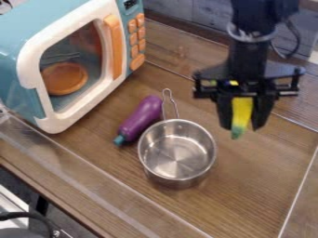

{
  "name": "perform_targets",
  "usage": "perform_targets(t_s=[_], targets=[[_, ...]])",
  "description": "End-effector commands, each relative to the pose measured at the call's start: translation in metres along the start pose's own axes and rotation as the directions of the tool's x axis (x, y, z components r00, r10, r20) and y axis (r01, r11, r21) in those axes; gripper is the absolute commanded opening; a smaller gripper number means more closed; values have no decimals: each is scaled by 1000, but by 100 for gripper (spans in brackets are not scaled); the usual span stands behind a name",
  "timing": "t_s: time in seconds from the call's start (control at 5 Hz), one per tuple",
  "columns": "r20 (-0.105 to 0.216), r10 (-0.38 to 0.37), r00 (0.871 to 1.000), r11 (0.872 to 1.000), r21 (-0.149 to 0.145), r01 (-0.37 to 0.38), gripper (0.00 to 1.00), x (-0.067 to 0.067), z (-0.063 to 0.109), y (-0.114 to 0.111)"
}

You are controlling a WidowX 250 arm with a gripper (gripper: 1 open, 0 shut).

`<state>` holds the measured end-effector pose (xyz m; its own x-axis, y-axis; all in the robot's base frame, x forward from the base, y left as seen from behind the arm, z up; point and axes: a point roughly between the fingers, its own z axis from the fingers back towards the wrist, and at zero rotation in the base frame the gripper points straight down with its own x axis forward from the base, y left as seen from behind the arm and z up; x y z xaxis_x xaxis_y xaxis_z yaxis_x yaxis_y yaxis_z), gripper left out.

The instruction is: Put the banana in the silver pot

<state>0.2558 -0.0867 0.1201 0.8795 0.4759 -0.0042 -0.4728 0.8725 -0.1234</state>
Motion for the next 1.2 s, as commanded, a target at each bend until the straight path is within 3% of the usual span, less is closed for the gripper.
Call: perform_targets(t_s=[0.0, 0.4, 0.6, 1.0], targets=[[22, -93, 995, 995, -24, 94, 0, -7, 19, 16], [20, -152, 988, 988, -32, 153, 0, -13, 19, 60], [23, -180, 983, 983, -30, 180, 0, -12, 9, 70], [29, -224, 974, 975, 2, 224, 0, -14, -13, 73]])
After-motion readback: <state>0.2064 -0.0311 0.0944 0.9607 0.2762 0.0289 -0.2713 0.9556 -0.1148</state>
